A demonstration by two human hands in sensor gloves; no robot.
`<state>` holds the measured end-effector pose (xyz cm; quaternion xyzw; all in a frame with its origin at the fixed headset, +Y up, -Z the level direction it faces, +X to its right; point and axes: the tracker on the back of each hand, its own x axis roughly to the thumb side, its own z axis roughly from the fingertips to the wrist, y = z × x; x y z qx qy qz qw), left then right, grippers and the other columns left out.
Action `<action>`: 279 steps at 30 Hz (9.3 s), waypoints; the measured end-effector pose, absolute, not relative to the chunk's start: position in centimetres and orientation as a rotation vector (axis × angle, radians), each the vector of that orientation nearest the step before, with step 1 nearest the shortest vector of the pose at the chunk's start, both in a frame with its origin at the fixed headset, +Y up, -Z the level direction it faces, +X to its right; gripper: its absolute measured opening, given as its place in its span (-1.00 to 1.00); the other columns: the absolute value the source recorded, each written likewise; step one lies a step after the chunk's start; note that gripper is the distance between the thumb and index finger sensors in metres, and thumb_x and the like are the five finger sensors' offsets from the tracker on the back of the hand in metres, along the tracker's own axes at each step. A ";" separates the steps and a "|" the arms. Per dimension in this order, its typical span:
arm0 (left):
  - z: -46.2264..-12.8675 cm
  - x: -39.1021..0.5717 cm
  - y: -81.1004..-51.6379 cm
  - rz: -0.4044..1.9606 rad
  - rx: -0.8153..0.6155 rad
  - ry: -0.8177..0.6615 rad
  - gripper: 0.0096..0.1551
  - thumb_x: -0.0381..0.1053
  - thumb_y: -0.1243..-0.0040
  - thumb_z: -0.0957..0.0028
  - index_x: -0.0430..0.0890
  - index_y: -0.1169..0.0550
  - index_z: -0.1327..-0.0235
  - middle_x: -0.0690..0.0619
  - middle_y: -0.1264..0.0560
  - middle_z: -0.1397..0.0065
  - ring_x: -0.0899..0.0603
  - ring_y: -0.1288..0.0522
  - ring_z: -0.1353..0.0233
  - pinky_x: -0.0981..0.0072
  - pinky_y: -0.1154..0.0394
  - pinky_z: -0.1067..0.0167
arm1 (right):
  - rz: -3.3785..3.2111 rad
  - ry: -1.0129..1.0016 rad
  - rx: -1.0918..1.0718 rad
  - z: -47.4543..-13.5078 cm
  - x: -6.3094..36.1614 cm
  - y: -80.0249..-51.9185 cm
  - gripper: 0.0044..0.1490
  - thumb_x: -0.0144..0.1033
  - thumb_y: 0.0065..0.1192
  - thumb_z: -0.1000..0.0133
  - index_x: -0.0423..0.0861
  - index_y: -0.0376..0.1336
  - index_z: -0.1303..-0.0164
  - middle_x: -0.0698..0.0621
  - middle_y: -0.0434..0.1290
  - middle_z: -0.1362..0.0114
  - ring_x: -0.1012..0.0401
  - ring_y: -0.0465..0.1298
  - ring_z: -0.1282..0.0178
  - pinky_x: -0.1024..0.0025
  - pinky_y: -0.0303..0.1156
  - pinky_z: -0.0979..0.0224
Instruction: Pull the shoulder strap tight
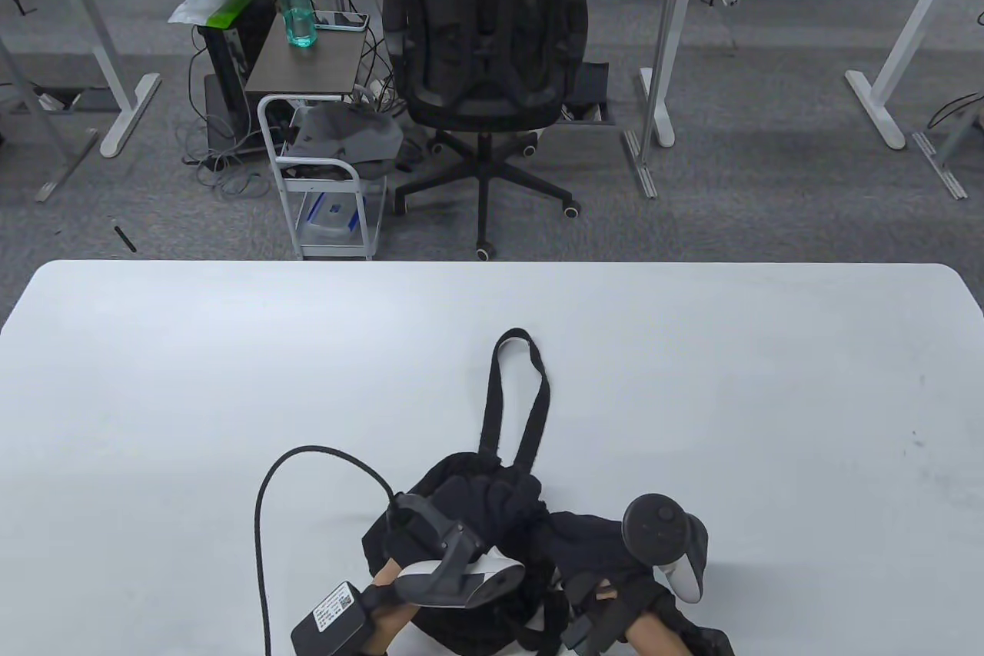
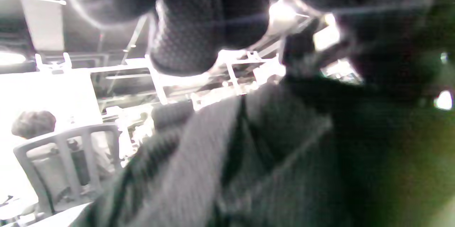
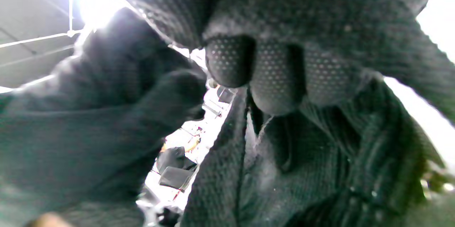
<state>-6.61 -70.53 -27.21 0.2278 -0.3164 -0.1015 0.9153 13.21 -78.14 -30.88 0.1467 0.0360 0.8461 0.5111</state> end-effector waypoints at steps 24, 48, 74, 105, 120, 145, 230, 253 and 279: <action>-31.2 -6.5 -78.2 -0.002 -0.374 -0.525 0.29 0.55 -0.14 0.45 0.06 -0.01 -0.53 0.15 -0.50 -0.05 0.01 -0.58 0.16 0.41 -0.52 0.20 | 1.725 0.651 0.441 -31.9 11.8 -82.1 -0.42 -0.15 0.28 -0.05 -0.28 0.43 -0.11 -0.41 0.26 -0.48 -0.34 -0.02 -0.47 -0.39 -0.11 -0.37; -32.7 -7.1 -78.1 0.048 -0.327 -0.228 0.29 0.53 -0.16 0.43 0.00 -0.02 -0.52 0.20 -0.52 0.01 0.05 -0.59 0.21 0.44 -0.54 0.25 | 1.443 0.432 0.489 -31.5 15.8 -79.0 -0.45 -0.10 0.34 -0.03 -0.22 0.49 -0.04 -0.33 0.60 -0.13 -0.26 0.46 -0.29 -0.45 0.08 -0.35; -34.6 -7.4 -78.1 0.094 -0.383 -0.150 0.25 0.51 -0.16 0.40 0.04 -0.01 -0.52 0.24 -0.52 0.04 0.09 -0.59 0.24 0.48 -0.55 0.28 | 1.372 0.140 0.391 -30.1 20.8 -74.6 -0.24 0.06 0.29 -0.07 -0.41 0.58 0.13 -0.40 0.74 0.26 -0.02 0.71 0.51 -0.07 0.60 0.10; -35.8 -6.8 -75.2 0.201 -0.251 -0.196 -0.06 0.35 -0.23 0.28 0.02 -0.33 -0.40 0.10 -0.69 0.06 0.02 -0.73 0.27 0.39 -0.65 0.35 | 2.142 0.370 0.042 -31.2 21.3 -77.5 -0.01 0.05 0.12 -0.15 -0.56 0.20 -0.39 -0.51 0.56 -0.17 -0.30 0.62 0.04 -0.31 0.34 -0.22; -35.4 -11.4 -72.9 -0.210 -0.098 -0.301 -0.36 0.22 -0.32 0.27 0.22 -0.59 -0.19 0.10 -0.55 -0.38 -0.06 -0.63 -0.27 0.14 -0.59 -0.14 | 2.342 0.058 -0.028 -30.8 21.3 -76.7 0.05 0.06 0.16 -0.12 -0.40 -0.03 -0.57 -0.51 0.12 -0.54 -0.50 0.05 -0.45 -0.48 -0.02 -0.36; -37.0 -9.0 -78.6 -0.437 -0.280 -0.261 -0.28 0.17 -0.27 0.29 0.15 -0.43 -0.24 0.13 -0.64 -0.13 -0.02 -0.65 -0.08 0.27 -0.61 0.01 | 2.340 0.125 0.032 -31.1 20.2 -77.6 0.02 0.05 0.16 -0.11 -0.42 0.03 -0.54 -0.51 0.17 -0.52 -0.49 0.11 -0.44 -0.48 0.00 -0.35; -34.7 -18.3 -76.8 -0.070 -0.050 -0.661 -0.21 0.02 -0.23 0.26 0.15 -0.35 -0.37 0.04 -0.64 -0.25 0.00 -0.73 -0.06 0.27 -0.67 0.05 | 2.729 -0.348 0.493 -30.8 -4.6 -78.6 -0.47 -0.11 0.39 -0.02 -0.17 0.57 -0.03 -0.12 0.77 0.01 -0.06 0.72 -0.03 -0.06 0.56 -0.18; -32.7 -17.4 -77.3 -0.261 0.233 -0.787 -0.20 0.13 -0.11 0.42 -0.07 -0.52 -0.20 0.06 -0.77 0.07 0.03 -0.81 0.15 0.26 -0.72 0.19 | 2.655 -0.414 0.470 -30.2 -3.7 -77.2 -0.54 -0.12 0.45 0.03 -0.12 0.64 0.09 -0.09 0.81 0.11 -0.03 0.76 0.09 -0.07 0.54 -0.20; -36.6 -21.4 -77.6 0.097 0.073 -0.612 -0.24 0.14 0.09 0.32 0.06 -0.39 -0.28 0.14 -0.65 -0.02 -0.04 -0.71 -0.06 0.23 -0.64 0.05 | 2.610 -0.556 0.503 -29.5 -3.1 -75.2 -0.36 -0.03 0.52 0.09 -0.24 0.59 0.01 -0.15 0.79 0.09 -0.04 0.76 0.13 -0.07 0.54 -0.18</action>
